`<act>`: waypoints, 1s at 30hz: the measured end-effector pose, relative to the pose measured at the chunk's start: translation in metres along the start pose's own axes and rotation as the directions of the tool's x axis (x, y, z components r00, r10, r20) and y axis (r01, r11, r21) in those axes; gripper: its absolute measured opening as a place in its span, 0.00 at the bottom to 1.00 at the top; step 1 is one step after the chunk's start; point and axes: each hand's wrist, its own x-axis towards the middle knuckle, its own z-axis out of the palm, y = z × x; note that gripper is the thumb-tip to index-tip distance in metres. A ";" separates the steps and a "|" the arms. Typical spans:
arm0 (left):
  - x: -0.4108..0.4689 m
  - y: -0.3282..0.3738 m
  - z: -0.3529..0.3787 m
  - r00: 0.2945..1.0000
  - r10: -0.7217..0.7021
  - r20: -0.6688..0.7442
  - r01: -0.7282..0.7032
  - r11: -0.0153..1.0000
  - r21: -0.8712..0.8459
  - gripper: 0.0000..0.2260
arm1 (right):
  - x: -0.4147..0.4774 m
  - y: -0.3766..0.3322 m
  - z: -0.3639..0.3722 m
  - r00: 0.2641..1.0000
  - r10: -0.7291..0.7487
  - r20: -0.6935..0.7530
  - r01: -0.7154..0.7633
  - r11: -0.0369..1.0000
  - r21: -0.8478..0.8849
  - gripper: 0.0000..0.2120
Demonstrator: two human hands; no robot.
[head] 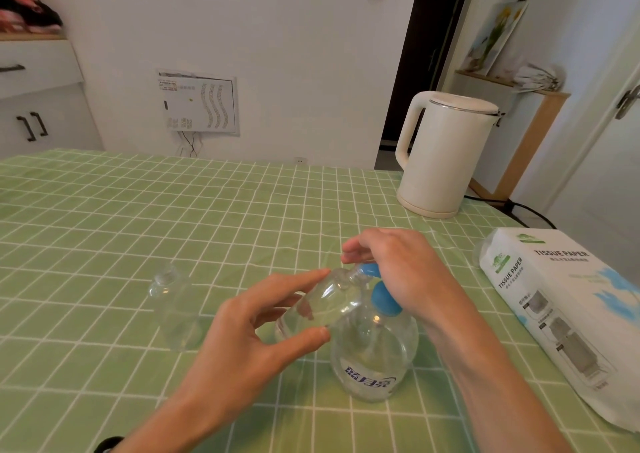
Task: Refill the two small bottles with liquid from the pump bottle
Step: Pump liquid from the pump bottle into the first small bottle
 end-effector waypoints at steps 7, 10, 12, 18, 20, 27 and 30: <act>0.000 -0.001 0.001 1.000 -0.015 0.012 0.016 1.000 -0.007 0.25 | -0.001 -0.001 0.001 0.996 0.041 0.077 -0.033 0.994 -0.107 0.16; -0.001 0.001 0.001 1.000 -0.013 0.012 0.013 1.000 -0.011 0.25 | -0.002 0.000 -0.001 0.999 0.022 0.043 -0.017 0.992 -0.124 0.19; -0.001 0.002 0.001 1.000 -0.008 0.010 0.008 1.000 -0.009 0.25 | -0.002 0.000 -0.002 1.000 -0.005 0.022 0.008 0.991 -0.131 0.21; 0.000 0.003 0.000 1.000 -0.003 0.009 0.003 1.000 -0.008 0.25 | 0.004 0.004 -0.003 1.000 -0.018 0.006 0.019 0.990 -0.140 0.20; 0.001 0.001 0.000 1.000 -0.006 0.015 0.006 1.000 0.006 0.26 | 0.004 0.004 -0.001 1.000 0.008 0.013 -0.007 0.994 -0.113 0.16; -0.002 0.001 0.001 1.000 -0.017 0.004 0.017 1.000 0.002 0.25 | -0.002 -0.003 0.002 0.998 0.063 0.022 -0.060 0.992 -0.114 0.20; -0.002 0.001 0.001 1.000 -0.017 0.000 0.017 1.000 -0.011 0.25 | -0.003 -0.007 0.000 1.000 0.027 0.013 -0.025 0.992 -0.123 0.22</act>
